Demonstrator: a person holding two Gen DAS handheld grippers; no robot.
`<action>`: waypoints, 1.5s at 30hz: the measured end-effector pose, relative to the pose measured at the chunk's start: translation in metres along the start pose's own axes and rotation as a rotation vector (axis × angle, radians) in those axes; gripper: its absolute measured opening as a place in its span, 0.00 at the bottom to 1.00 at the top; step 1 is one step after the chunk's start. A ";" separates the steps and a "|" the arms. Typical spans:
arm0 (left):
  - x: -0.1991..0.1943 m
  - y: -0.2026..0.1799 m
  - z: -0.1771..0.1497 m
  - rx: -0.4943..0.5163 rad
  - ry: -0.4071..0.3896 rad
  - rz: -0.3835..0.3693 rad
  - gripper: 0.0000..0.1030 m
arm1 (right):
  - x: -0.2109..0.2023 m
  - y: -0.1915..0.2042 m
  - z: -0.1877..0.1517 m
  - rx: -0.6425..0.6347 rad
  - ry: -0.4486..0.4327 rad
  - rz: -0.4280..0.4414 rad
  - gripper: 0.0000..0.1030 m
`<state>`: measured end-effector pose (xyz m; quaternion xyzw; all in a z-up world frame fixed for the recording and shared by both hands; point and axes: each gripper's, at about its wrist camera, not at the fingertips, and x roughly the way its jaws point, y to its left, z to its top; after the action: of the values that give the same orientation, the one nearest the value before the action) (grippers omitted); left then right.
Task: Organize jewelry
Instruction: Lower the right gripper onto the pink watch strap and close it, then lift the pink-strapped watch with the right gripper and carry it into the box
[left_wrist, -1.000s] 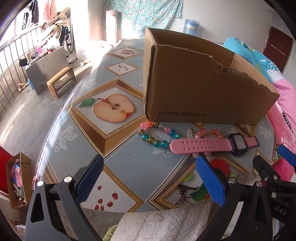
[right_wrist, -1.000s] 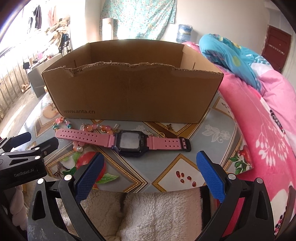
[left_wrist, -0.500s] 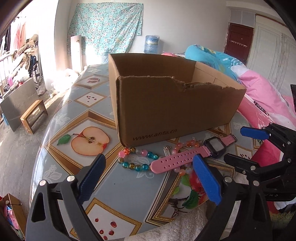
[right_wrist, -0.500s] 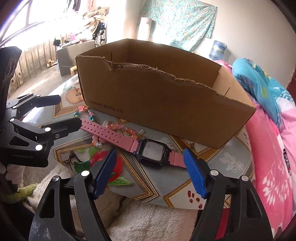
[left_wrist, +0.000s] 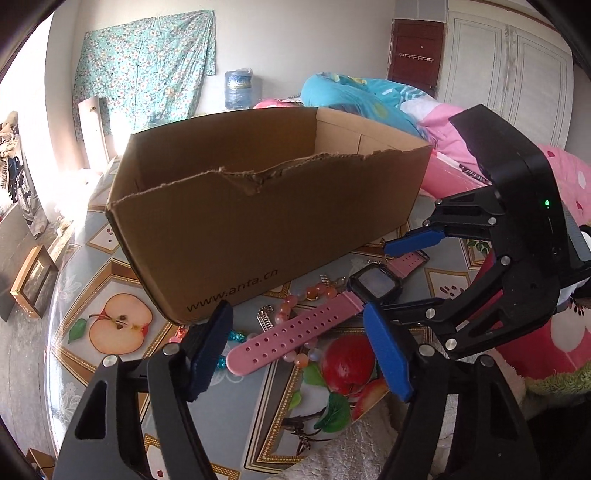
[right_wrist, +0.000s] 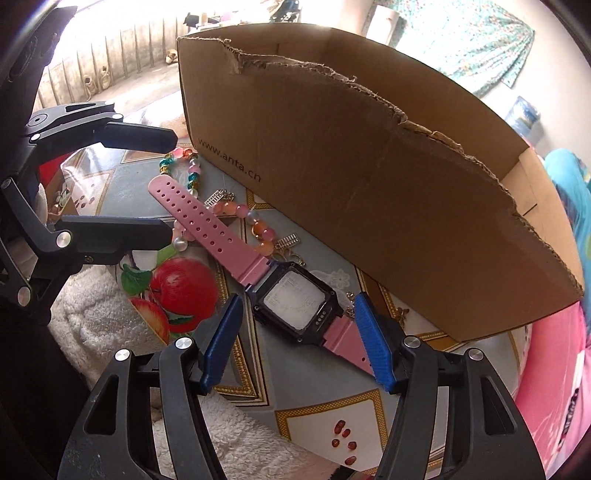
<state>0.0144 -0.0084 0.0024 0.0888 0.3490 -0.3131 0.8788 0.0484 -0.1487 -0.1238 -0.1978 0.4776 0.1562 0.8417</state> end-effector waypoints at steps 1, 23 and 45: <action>0.002 -0.002 0.001 0.013 0.005 -0.008 0.64 | 0.003 -0.001 0.001 -0.012 0.012 0.015 0.56; 0.048 -0.065 -0.006 0.430 0.146 0.074 0.41 | 0.015 -0.082 0.022 0.075 0.087 0.363 0.49; 0.112 -0.065 0.029 0.427 0.204 0.093 0.07 | -0.023 -0.148 -0.017 0.210 -0.049 0.251 0.56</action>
<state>0.0536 -0.1248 -0.0468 0.3199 0.3574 -0.3285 0.8137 0.0906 -0.2877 -0.0845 -0.0436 0.4917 0.2140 0.8429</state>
